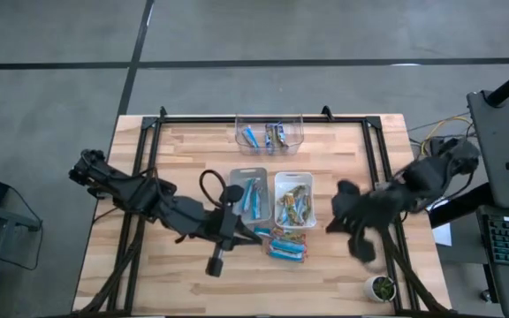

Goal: Pick and place Granola Bars by type
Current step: Put the red granola bar into the gray bin

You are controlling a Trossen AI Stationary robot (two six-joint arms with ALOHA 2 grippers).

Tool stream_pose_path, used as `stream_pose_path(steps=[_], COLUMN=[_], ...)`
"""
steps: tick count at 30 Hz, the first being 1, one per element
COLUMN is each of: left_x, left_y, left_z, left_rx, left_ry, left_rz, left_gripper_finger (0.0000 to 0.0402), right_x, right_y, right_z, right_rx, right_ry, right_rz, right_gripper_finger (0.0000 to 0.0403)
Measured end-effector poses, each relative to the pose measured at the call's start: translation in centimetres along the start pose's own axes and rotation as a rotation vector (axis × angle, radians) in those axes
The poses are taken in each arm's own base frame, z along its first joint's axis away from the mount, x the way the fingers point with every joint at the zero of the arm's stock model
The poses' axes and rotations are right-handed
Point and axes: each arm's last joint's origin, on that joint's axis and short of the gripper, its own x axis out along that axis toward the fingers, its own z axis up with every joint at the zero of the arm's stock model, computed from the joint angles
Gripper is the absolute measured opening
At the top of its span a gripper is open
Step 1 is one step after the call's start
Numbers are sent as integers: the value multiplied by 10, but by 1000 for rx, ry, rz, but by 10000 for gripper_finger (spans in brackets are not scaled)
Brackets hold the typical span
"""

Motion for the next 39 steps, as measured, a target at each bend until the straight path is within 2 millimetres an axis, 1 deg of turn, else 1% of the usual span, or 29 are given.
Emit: stream_pose_path(steps=[3, 8, 14, 17, 21, 24, 29, 35, 39], left_x=[0, 2, 3, 3, 6, 10, 13, 13, 13], left_y=[-1, 0, 0, 0, 0, 0, 0, -1, -1], left_z=[-2, -5, -7, -7, -12, -18, -24, -24, -23], left_rx=[-15, -12, -7, -2, 17, 16, 5, 4, 1], left_ry=[14, 18, 30, 33, 50, 69, 90, 82, 72], left_rz=[5, 41, 55, 55, 59, 65, 68, 68, 67], left_gripper_finger=[0, 0, 0, 0, 0, 0, 0, 0, 0], right_x=[22, 59, 101, 115, 135, 143, 154, 163, 172], right_y=[18, 41, 55, 59, 65, 67, 68, 69, 68], right_z=[-5, -14, -22, -24, -24, -25, -28, -30, -30], right_rx=[-4, 21, 36, 53, 55, 64, 71, 93, 109], right_ry=[8, 1, 67, 101, 99, 103, 118, 122, 132], right_rz=[-48, -172, -237, -232, -217, -221, -236, -257, -272], right_gripper_finger=[8, 8, 9, 9, 14, 28, 63, 107, 147])
